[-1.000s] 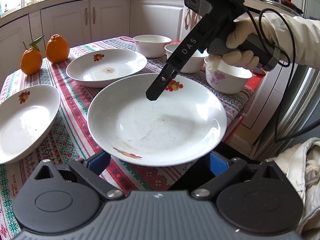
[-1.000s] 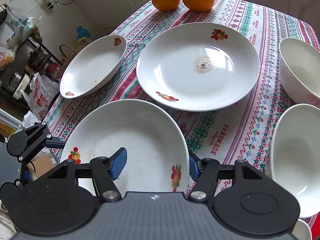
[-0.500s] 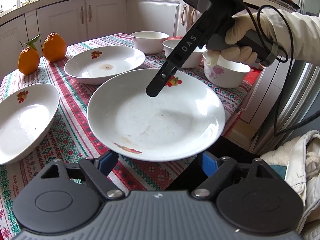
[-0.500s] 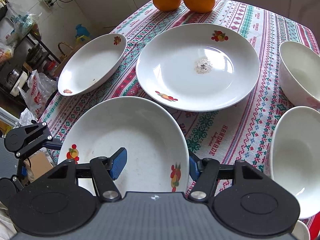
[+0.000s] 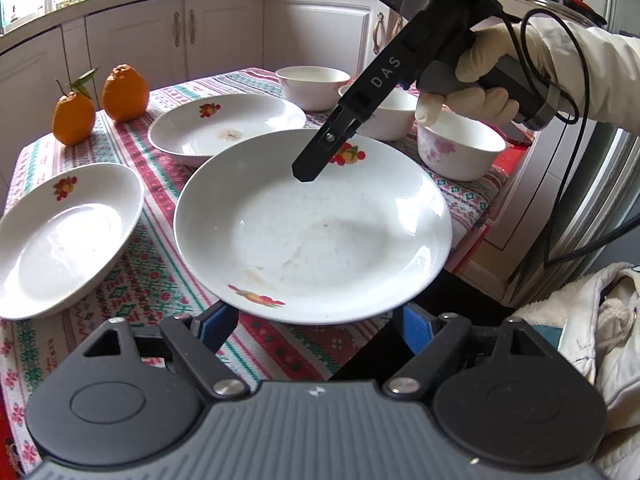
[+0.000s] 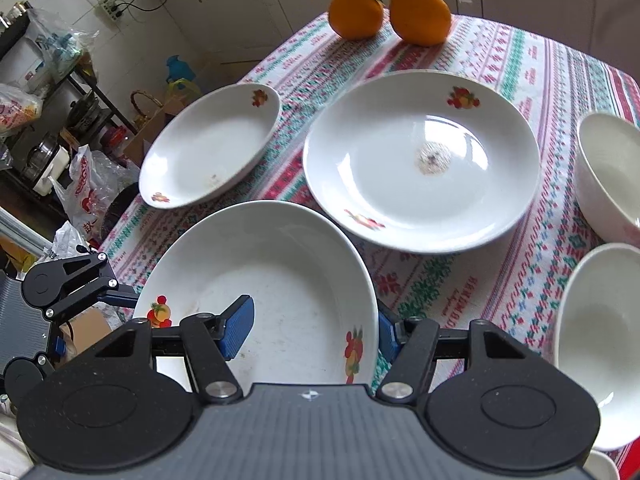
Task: Organize plates and bowls
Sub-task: 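Lower the held plate with the right tool onto another white plate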
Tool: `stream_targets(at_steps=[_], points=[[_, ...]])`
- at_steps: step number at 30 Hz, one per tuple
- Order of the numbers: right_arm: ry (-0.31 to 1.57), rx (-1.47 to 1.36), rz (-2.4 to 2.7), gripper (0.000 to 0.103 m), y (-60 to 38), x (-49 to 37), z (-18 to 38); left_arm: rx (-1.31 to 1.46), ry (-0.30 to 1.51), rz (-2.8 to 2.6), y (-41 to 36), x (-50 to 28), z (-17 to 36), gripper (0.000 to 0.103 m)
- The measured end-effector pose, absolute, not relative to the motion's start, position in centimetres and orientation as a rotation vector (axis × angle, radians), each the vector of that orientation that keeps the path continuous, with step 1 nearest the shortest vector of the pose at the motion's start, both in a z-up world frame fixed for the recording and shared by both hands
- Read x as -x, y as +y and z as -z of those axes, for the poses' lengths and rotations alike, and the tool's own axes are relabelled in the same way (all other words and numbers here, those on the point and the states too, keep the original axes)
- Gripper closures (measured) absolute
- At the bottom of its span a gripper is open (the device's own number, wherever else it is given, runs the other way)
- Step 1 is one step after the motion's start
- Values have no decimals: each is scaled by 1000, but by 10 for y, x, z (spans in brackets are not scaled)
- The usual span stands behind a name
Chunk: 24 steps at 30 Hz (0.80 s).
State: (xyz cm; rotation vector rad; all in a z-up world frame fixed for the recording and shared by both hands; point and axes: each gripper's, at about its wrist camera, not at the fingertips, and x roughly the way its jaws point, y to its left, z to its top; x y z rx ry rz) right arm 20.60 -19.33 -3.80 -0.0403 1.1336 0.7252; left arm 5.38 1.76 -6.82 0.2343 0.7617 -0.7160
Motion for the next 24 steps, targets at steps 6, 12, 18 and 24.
stream_targets(at_steps=[6, 12, 18, 24], points=[[1106, 65, -761, 35, -171, -214, 26, -220, 744, 677, 35, -54, 56, 19], [1078, 97, -823, 35, -137, -227, 14, -204, 738, 611, 60, -57, 43, 19], [1055, 131, -891, 35, -98, -247, 8, -191, 738, 534, 87, -63, 36, 19], [1062, 145, -945, 35, -60, -274, 14, -174, 747, 466, 110, -74, 37, 19]])
